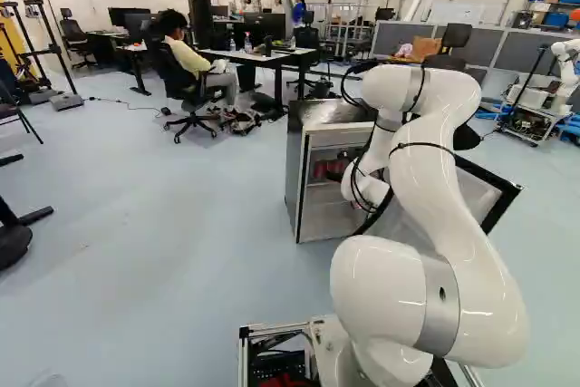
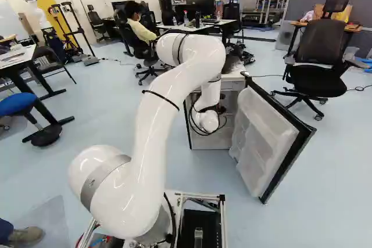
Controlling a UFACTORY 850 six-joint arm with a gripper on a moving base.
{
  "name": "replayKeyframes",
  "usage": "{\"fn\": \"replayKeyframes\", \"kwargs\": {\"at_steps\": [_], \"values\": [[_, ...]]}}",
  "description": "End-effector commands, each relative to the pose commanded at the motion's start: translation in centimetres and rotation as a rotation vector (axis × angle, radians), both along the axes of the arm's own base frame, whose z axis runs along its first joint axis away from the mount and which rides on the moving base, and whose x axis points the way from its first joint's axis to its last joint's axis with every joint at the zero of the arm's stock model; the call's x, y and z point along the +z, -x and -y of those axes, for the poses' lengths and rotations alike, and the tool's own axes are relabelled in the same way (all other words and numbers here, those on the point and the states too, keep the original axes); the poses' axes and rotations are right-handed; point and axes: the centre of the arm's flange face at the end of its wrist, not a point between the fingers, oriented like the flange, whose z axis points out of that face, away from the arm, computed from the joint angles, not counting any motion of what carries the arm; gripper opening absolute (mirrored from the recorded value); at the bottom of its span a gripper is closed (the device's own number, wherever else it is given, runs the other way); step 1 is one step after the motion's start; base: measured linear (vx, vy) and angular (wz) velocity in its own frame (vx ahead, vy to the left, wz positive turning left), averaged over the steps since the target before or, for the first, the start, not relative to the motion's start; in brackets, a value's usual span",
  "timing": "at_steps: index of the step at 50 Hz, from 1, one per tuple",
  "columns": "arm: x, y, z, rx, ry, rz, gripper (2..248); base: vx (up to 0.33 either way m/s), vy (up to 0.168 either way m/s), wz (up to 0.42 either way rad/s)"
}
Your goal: Grab a drink from the fridge
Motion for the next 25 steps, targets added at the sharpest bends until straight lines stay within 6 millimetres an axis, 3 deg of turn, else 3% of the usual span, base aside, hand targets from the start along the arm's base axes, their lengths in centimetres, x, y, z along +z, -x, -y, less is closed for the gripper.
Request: {"fn": "replayKeyframes", "kwargs": {"at_steps": [25], "values": [[-3.5, -0.5, 0.3, -0.001, -0.008, -0.017, 247, 0.000, 0.000, 0.000]]}}
